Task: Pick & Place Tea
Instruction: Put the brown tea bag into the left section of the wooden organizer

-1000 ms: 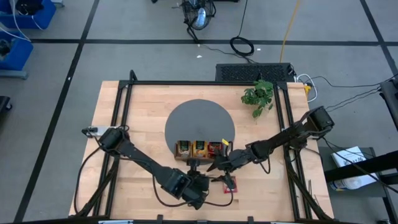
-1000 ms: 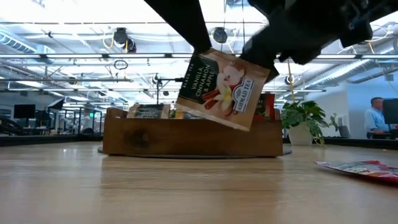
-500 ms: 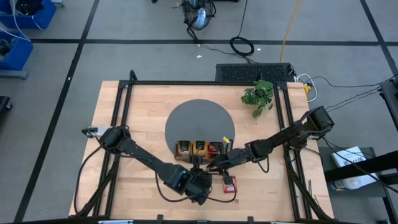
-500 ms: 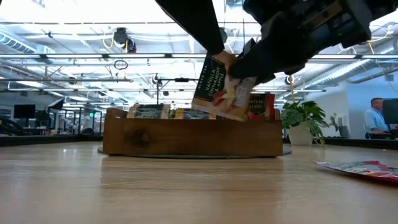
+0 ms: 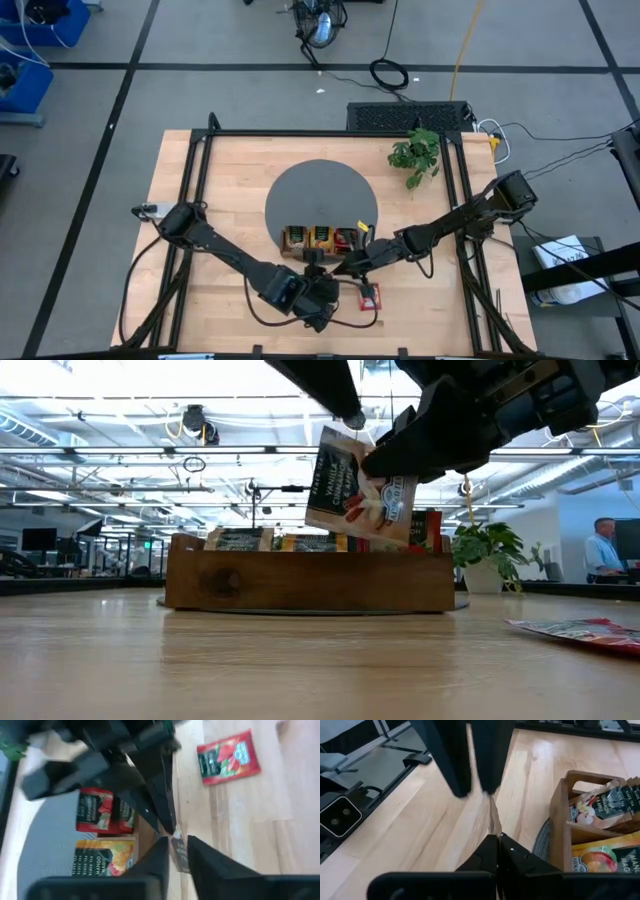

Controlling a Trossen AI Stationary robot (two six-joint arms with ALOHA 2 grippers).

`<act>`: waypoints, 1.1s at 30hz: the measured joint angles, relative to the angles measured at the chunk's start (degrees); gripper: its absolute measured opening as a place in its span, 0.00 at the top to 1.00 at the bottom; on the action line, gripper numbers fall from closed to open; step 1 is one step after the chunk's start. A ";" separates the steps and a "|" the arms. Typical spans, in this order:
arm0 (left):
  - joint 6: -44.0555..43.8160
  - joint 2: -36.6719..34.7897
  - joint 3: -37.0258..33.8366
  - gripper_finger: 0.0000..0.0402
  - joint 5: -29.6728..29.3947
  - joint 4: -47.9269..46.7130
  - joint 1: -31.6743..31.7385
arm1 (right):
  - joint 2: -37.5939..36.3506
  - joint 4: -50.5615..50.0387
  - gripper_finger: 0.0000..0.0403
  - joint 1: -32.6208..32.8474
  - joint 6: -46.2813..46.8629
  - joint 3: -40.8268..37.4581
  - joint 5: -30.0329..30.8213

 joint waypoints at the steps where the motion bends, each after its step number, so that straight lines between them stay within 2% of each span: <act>1: -0.09 -0.43 0.02 0.79 -0.52 0.09 -0.13 | 0.00 0.25 1.00 0.00 0.00 0.00 -0.02; 7: -4.33 -5.29 0.02 0.53 -6.50 -4.87 -2.51 | -2.13 3.91 1.00 0.07 -1.66 -0.82 0.02; 11: -11.34 -9.41 0.02 0.44 -9.22 -11.68 -5.46 | -6.58 10.19 1.00 0.07 -3.57 -5.26 0.03; 15: -18.36 -10.94 -1.11 0.45 -18.50 -17.06 -9.28 | -10.05 25.56 1.00 0.04 -4.55 -13.03 0.00; 17: -19.47 -11.39 -2.97 0.47 -25.72 -17.74 -11.43 | -10.15 33.97 1.00 0.04 -4.80 -16.71 -0.07; 20: -23.73 -11.56 -6.83 0.51 -39.53 -16.22 -14.88 | -9.81 43.51 1.00 0.11 -5.11 -19.80 -1.16; 23: -29.42 -12.25 -10.41 0.55 -47.80 -13.33 -16.32 | -8.75 48.17 1.00 0.12 -5.77 -20.27 -3.98; 26: -32.90 -11.96 -14.02 0.56 -49.94 -10.38 -15.41 | -8.15 51.43 1.00 0.92 -8.87 -19.85 -4.49; 28: -32.20 -11.73 -15.35 0.56 -49.69 -6.01 -14.41 | -8.09 51.42 1.00 1.29 -11.11 -19.34 -4.36; 30: -26.74 -12.13 -16.22 0.56 -48.02 2.25 -13.25 | -7.82 51.27 1.00 1.29 -12.35 -18.98 -4.46; 33: -12.83 -11.96 -16.65 0.56 -42.20 15.07 -11.64 | -7.72 52.24 1.00 1.51 -14.22 -18.88 -4.40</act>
